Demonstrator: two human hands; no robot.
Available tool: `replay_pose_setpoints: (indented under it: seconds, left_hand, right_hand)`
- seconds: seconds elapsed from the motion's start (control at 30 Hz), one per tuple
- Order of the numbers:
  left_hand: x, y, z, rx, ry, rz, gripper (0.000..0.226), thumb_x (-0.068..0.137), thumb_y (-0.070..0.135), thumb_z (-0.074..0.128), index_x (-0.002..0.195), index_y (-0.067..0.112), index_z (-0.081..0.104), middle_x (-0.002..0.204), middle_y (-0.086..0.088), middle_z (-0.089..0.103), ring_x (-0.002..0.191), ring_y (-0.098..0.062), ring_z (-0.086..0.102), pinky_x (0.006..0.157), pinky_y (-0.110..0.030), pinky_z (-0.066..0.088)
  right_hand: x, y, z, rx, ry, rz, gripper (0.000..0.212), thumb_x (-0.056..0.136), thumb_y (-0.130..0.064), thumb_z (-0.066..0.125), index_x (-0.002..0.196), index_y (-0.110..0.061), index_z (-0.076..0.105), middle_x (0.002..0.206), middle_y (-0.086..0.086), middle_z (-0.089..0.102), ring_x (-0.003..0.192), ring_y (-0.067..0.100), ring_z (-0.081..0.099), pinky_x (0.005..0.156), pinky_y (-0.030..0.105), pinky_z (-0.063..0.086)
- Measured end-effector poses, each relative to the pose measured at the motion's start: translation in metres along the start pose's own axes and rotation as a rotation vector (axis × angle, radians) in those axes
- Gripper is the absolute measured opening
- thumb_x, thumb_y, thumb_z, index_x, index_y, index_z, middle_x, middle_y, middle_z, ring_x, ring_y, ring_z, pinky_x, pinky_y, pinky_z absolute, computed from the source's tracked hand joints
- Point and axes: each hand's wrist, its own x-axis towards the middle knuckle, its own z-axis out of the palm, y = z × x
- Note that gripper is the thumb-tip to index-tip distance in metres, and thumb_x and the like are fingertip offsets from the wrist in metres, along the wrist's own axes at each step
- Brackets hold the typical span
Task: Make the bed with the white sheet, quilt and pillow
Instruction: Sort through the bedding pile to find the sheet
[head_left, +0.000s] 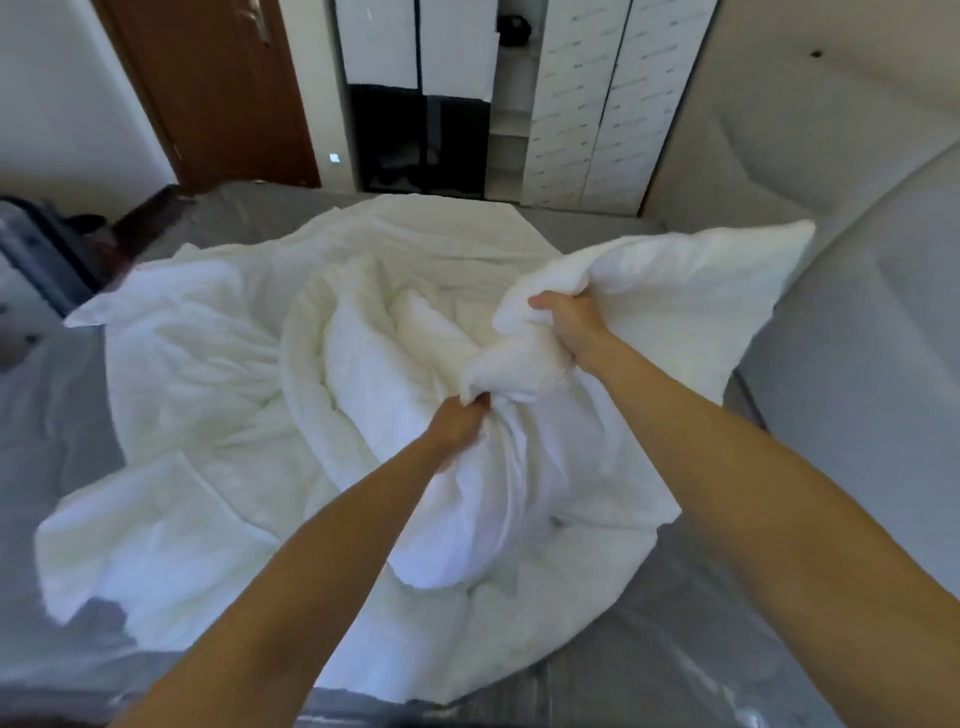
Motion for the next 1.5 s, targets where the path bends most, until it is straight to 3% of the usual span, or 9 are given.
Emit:
replay_pose_setpoints:
  seconds: [0.1,0.27,0.47,0.53,0.63,0.8,0.93,1.17,1.5]
  left_hand:
    - [0.039,0.007,-0.095,-0.083,0.191,-0.027,0.021,0.094,0.020,0.045,0.081,0.010,0.058,0.070,-0.009,0.055,0.059,-0.016,0.057,0.049,-0.021,0.042]
    - [0.094,-0.023,-0.209,-0.259,0.435,-0.217,0.042,0.096,0.025,0.048,0.129,-0.002,0.051,0.128,-0.018,0.056,0.118,-0.033,0.054,0.098,-0.041,0.046]
    - [0.120,-0.064,-0.243,-0.062,0.479,-0.433,0.043,0.101,0.019,0.036,0.134,-0.007,0.043,0.138,-0.027,0.046,0.128,-0.037,0.043,0.103,-0.036,0.034]
    - [0.131,-0.067,-0.239,-0.015,0.495,-0.445,0.042,0.102,0.018,0.035,0.136,-0.006,0.041,0.137,-0.028,0.045,0.127,-0.038,0.043,0.102,-0.037,0.033]
    - [0.136,-0.053,-0.218,0.046,0.572,-0.378,0.059,0.096,0.030,0.046,0.146,0.008,0.024,0.145,-0.023,0.033,0.131,-0.040,0.036,0.106,-0.046,0.031]
    - [0.126,-0.020,-0.185,0.741,0.412,0.336,0.053,0.094,0.055,0.035,0.144,0.040,0.031,0.159,0.000,0.014,0.146,-0.026,0.009,0.114,-0.053,0.010]
    - [0.152,-0.043,-0.170,1.048,-0.056,0.036,0.045,0.098,0.057,0.021,0.141,0.048,0.033,0.158,0.014,0.015,0.147,-0.017,0.007,0.109,-0.066,-0.007]
    - [0.179,-0.049,-0.131,1.140,-0.043,-0.216,0.063,0.086,0.076,0.019,0.144,0.054,0.014,0.158,0.019,-0.008,0.147,-0.020,-0.010,0.103,-0.074,-0.008]
    - [0.208,-0.066,-0.095,1.319,-0.003,-0.304,0.083,0.073,0.088,0.022,0.145,0.052,0.004,0.158,0.018,-0.013,0.147,-0.023,-0.012,0.103,-0.076,0.001]
  right_hand:
    - [0.029,-0.042,0.107,0.074,-0.179,-0.011,0.026,0.082,-0.011,0.064,0.107,-0.007,0.057,0.104,0.006,0.060,0.097,0.024,0.057,0.082,0.034,0.049]
    - [0.055,-0.058,0.226,-0.206,-0.480,-0.171,0.051,0.087,-0.020,0.064,0.135,-0.011,0.047,0.131,0.004,0.053,0.118,0.019,0.051,0.094,0.029,0.041]
    - [0.067,0.011,0.182,-1.009,0.294,-0.833,0.061,0.076,-0.029,0.069,0.133,-0.017,0.050,0.147,0.016,0.036,0.138,0.031,0.027,0.110,0.048,0.025]
    - [0.076,0.030,0.165,-1.072,0.322,-0.496,0.074,0.080,-0.047,0.062,0.145,-0.028,0.031,0.156,0.013,0.020,0.144,0.031,0.014,0.113,0.051,0.012]
    - [0.094,0.072,0.177,-0.992,-0.157,0.058,0.075,0.089,-0.059,0.044,0.151,-0.034,0.010,0.157,0.004,0.019,0.142,0.030,0.024,0.114,0.051,0.020]
    - [0.084,0.110,0.226,-0.732,-0.607,0.119,0.063,0.094,-0.017,0.046,0.151,-0.023,0.020,0.158,0.002,0.021,0.142,0.023,0.027,0.107,0.029,0.032]
    - [0.089,0.112,0.204,-0.608,-0.707,0.178,0.052,0.082,-0.010,0.050,0.133,-0.020,0.053,0.137,0.003,0.053,0.121,0.018,0.051,0.097,0.029,0.042]
    - [0.135,0.136,0.054,-0.500,0.181,0.245,0.037,0.091,-0.016,0.053,0.127,-0.015,0.058,0.133,0.009,0.056,0.120,0.026,0.053,0.099,0.031,0.042]
    - [0.212,0.293,-0.069,0.275,0.404,0.834,0.111,0.056,-0.059,0.081,0.144,-0.017,0.029,0.141,0.006,0.042,0.123,0.031,0.049,0.094,0.052,0.049]
